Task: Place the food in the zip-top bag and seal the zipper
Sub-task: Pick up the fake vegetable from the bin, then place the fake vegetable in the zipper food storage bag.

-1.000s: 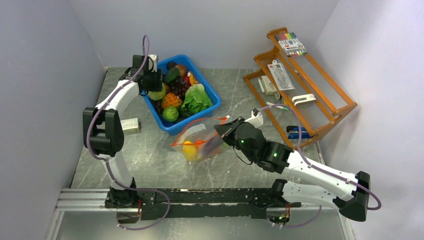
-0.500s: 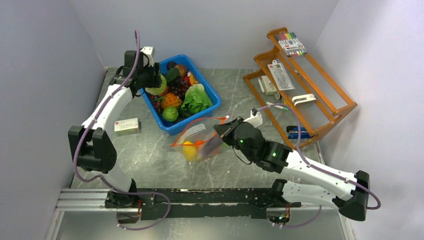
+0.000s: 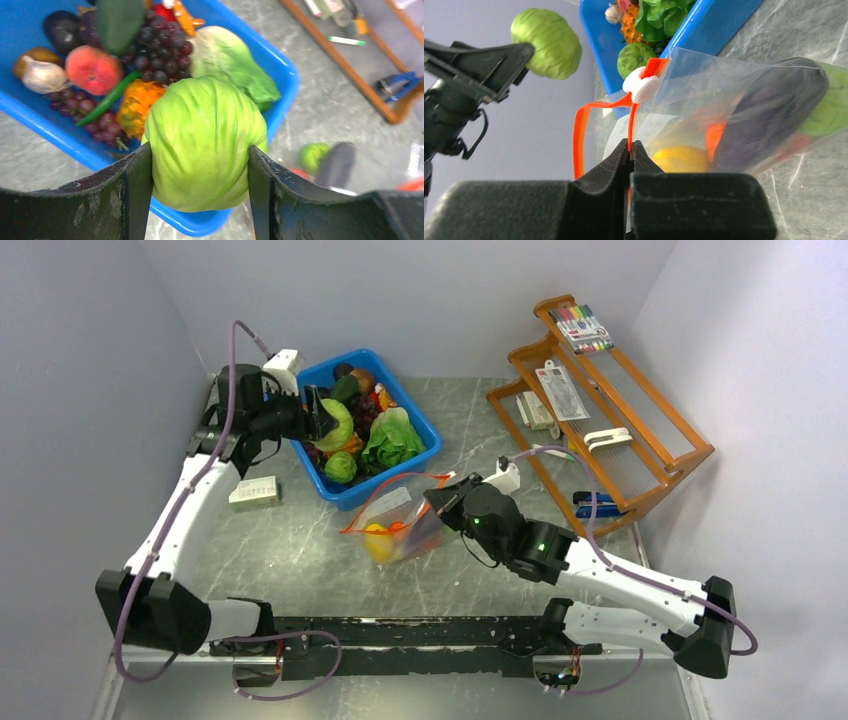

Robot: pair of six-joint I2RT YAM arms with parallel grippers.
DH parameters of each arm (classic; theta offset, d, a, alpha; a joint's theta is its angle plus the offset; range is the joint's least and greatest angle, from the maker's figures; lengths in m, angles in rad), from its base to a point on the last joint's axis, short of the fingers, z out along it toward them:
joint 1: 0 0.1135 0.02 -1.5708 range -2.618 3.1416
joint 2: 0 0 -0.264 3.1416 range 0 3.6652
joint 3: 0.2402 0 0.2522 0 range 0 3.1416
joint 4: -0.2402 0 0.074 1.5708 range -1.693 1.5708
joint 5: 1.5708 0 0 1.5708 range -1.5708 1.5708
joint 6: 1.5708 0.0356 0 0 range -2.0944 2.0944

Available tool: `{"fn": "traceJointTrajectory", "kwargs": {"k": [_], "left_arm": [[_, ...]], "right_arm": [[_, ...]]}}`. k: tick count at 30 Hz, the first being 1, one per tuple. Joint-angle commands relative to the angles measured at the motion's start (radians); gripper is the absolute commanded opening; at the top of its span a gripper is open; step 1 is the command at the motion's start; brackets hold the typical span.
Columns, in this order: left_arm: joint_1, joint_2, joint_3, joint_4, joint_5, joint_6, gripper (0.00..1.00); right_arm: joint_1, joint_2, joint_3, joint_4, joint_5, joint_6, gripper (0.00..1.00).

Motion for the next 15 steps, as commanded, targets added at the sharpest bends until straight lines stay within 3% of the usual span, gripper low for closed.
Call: {"fn": "traceJointTrajectory", "kwargs": {"k": [1, 11, 15], "left_arm": [[-0.005, -0.115, -0.043, 0.034, 0.207, -0.051, 0.36], [-0.005, -0.286, -0.168, 0.113, 0.528, -0.160, 0.36], [-0.005, -0.337, -0.204, 0.204, 0.622, -0.274, 0.36]], "right_arm": [[0.001, 0.021, 0.015, 0.007, 0.022, -0.005, 0.00], [0.000, 0.055, 0.056, -0.028, 0.035, 0.013, 0.00], [0.000, 0.063, 0.054, -0.015, 0.032, 0.015, 0.00]]}}
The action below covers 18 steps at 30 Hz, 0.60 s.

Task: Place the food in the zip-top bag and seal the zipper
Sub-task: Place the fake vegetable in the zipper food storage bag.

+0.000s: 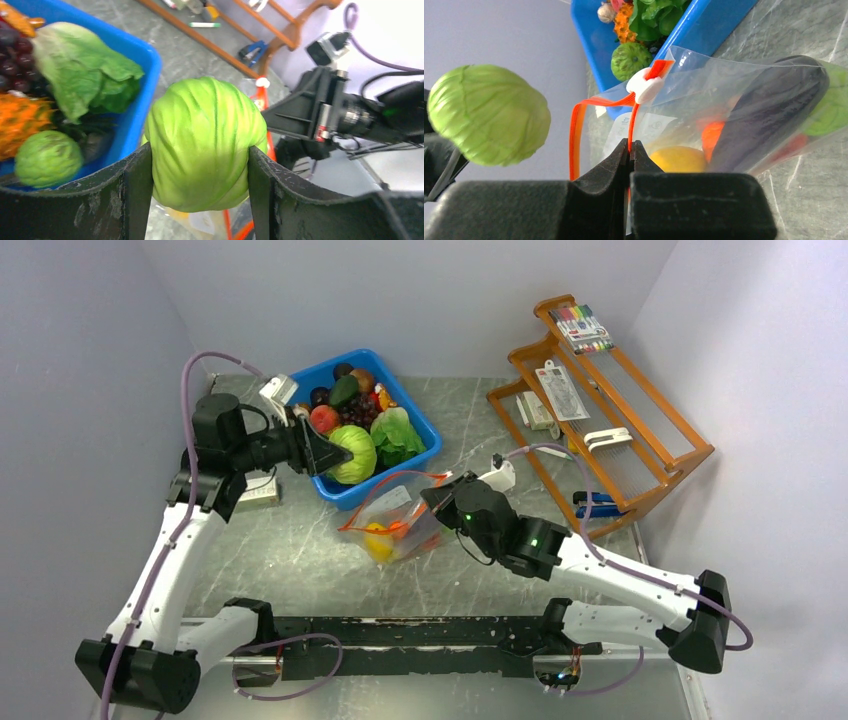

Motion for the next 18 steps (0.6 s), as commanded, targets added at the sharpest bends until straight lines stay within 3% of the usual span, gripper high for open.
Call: {"fn": "traceJointTrajectory", "kwargs": {"k": [1, 7, 18], "left_arm": [[-0.006, -0.063, -0.036, 0.169, 0.199, -0.154, 0.36], [-0.016, -0.114, -0.150, 0.407, 0.305, -0.338, 0.36], [-0.089, -0.117, -0.307, 0.594, 0.326, -0.434, 0.38]], "right_arm": [[0.000, 0.012, 0.024, 0.001, 0.026, 0.009, 0.00], [0.000, 0.028, 0.031, 0.009, 0.023, 0.003, 0.00], [0.000, 0.035, 0.050, 0.019, 0.005, 0.001, 0.00]]}}
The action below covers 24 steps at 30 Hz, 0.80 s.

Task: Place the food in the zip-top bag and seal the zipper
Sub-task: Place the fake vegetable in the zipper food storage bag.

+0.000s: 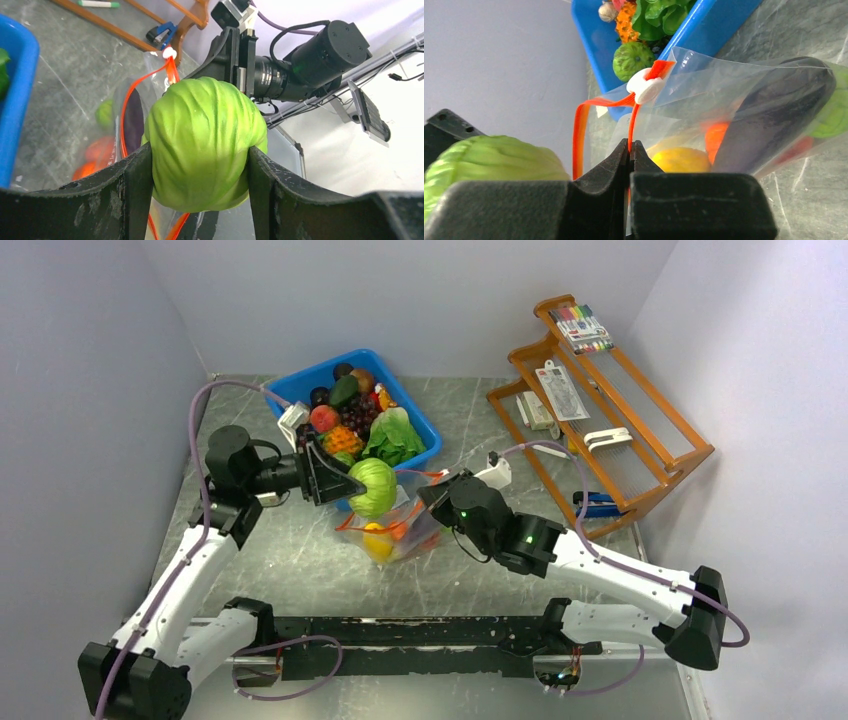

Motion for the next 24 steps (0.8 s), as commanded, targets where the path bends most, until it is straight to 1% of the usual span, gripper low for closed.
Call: {"fn": "traceJointTrajectory", "kwargs": {"k": [1, 3, 7, 14, 17, 21, 24], "left_arm": [[-0.034, -0.002, -0.028, 0.144, 0.025, -0.047, 0.38], [-0.044, 0.017, -0.031, 0.154, 0.033, -0.040, 0.38], [-0.048, 0.051, -0.035, 0.167, 0.045, -0.030, 0.36], [-0.054, 0.072, 0.008, 0.001, -0.016, 0.127, 0.38], [-0.055, 0.098, 0.016, -0.079, -0.038, 0.199, 0.37], [-0.056, 0.106, 0.011, -0.074, -0.028, 0.210, 0.36], [-0.058, 0.098, 0.031, -0.145, -0.084, 0.276, 0.37]], "right_arm": [[0.000, -0.001, 0.023, 0.028, 0.006, -0.007, 0.00], [0.000, -0.009, 0.014, 0.052, 0.004, -0.033, 0.00], [0.000, -0.030, 0.012, 0.047, 0.016, -0.032, 0.00], [0.001, -0.036, 0.034, 0.023, 0.025, -0.054, 0.00], [0.001, -0.041, 0.026, 0.039, 0.014, -0.053, 0.00], [0.001, -0.037, 0.018, 0.041, -0.001, -0.034, 0.00], [0.000, -0.034, 0.017, 0.045, -0.009, -0.031, 0.00]]}}
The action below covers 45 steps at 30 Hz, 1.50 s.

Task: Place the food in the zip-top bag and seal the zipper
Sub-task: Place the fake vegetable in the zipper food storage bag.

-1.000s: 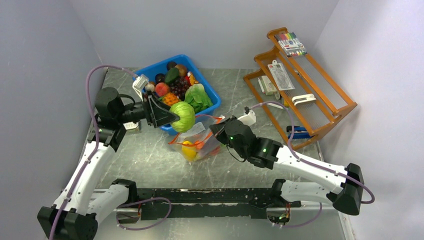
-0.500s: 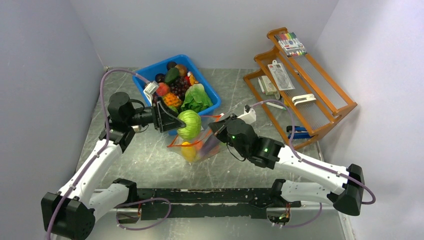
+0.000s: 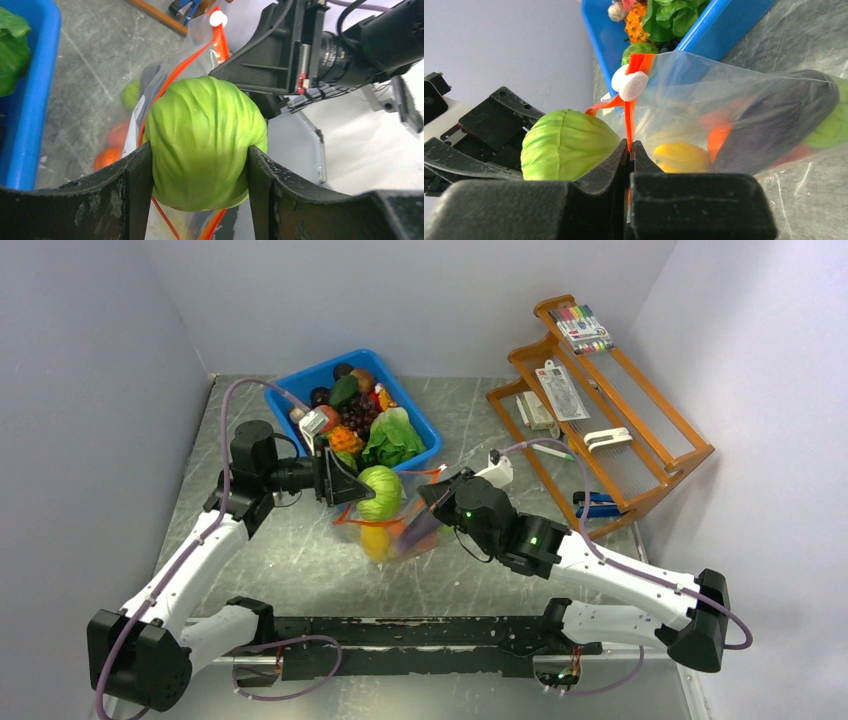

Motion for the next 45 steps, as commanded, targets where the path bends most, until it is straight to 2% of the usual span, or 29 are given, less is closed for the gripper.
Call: {"fn": "traceJointTrajectory", "kwargs": {"k": [1, 4, 10, 15, 29, 38, 41, 45], "left_arm": [[-0.010, -0.014, 0.057, -0.104, -0.069, 0.133, 0.37], [-0.009, 0.013, 0.074, -0.172, -0.091, 0.236, 0.38], [-0.033, 0.063, 0.097, -0.184, -0.038, 0.251, 0.41], [-0.070, 0.082, 0.141, -0.256, -0.093, 0.297, 0.45], [-0.082, 0.025, 0.181, -0.292, -0.166, 0.294, 0.82], [-0.082, -0.005, 0.191, -0.282, -0.165, 0.279, 0.87], [-0.082, -0.015, 0.185, -0.274, -0.159, 0.277, 0.96], [-0.081, -0.030, 0.169, -0.248, -0.158, 0.264, 0.98]], "right_arm": [[0.000, -0.014, 0.013, 0.027, -0.001, 0.010, 0.00], [0.000, -0.020, -0.002, 0.048, -0.008, 0.016, 0.00], [0.000, -0.014, 0.003, 0.047, -0.012, 0.015, 0.00], [0.000, -0.011, 0.002, 0.052, -0.013, 0.015, 0.00], [0.001, 0.007, 0.008, 0.056, -0.015, 0.007, 0.00], [0.001, 0.012, 0.011, 0.067, -0.024, 0.006, 0.00], [0.000, 0.011, 0.011, 0.065, -0.025, 0.003, 0.00], [0.000, 0.002, 0.005, 0.066, -0.022, 0.007, 0.00]]}}
